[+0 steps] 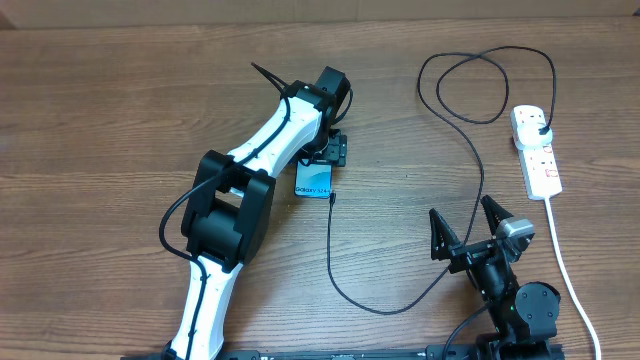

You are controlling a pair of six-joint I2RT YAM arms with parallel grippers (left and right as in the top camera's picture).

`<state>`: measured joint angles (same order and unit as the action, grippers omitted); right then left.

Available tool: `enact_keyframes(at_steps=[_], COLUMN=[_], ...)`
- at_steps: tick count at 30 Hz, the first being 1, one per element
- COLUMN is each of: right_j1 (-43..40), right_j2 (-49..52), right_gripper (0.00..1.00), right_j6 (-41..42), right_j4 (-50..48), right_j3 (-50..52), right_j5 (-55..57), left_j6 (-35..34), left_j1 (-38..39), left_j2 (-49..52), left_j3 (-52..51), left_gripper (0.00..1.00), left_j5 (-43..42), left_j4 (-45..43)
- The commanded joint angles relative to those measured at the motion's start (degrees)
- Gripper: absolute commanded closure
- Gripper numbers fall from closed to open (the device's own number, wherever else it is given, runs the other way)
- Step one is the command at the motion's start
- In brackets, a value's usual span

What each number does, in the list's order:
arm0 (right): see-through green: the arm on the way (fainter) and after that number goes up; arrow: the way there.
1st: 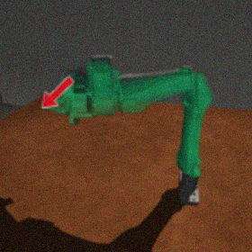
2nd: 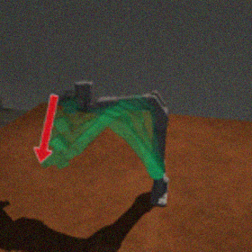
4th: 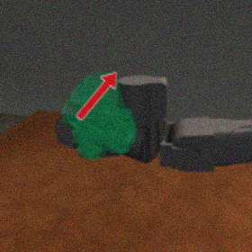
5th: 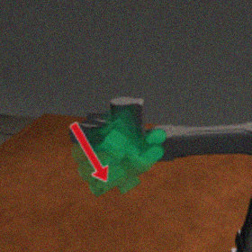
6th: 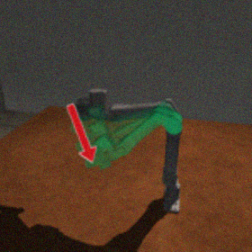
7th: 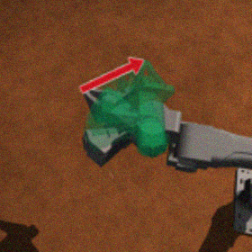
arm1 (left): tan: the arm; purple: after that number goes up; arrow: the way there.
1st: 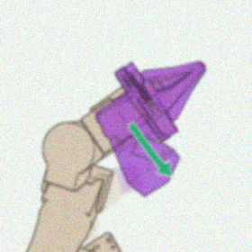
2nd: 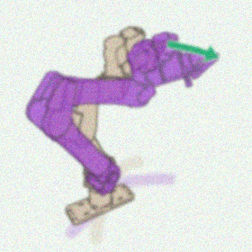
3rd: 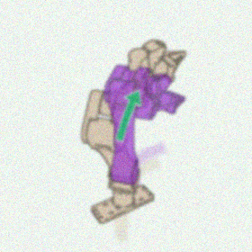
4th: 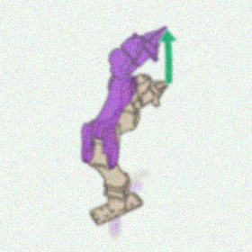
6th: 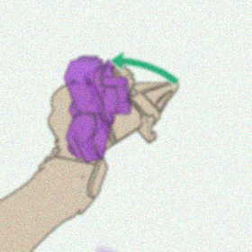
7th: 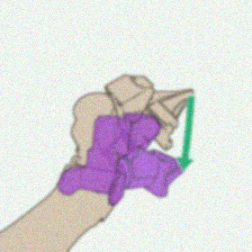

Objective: Plug charger to phone and switch on socket
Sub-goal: 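Close the left gripper on the phone's top end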

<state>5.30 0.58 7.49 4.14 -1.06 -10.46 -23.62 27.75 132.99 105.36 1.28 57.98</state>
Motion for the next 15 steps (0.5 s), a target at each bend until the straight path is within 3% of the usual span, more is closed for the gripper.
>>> enact_keyframes(at_steps=[1, 15], right_j1=[0.22, 0.22], right_j2=[-0.42, -0.42], right_gripper=[0.00, 0.00], right_j6=[0.13, 0.13], right_j4=[-0.17, -0.17], right_j3=[0.61, 0.61], right_j5=[0.37, 0.37], left_j6=[-0.87, -0.85], left_j1=[0.31, 0.31], left_j2=[1.57, 1.55], left_j3=[-0.48, 4.35], left_gripper=[0.14, 0.20], left_j5=[-2.82, -2.78], left_j4=[0.68, 5.42])
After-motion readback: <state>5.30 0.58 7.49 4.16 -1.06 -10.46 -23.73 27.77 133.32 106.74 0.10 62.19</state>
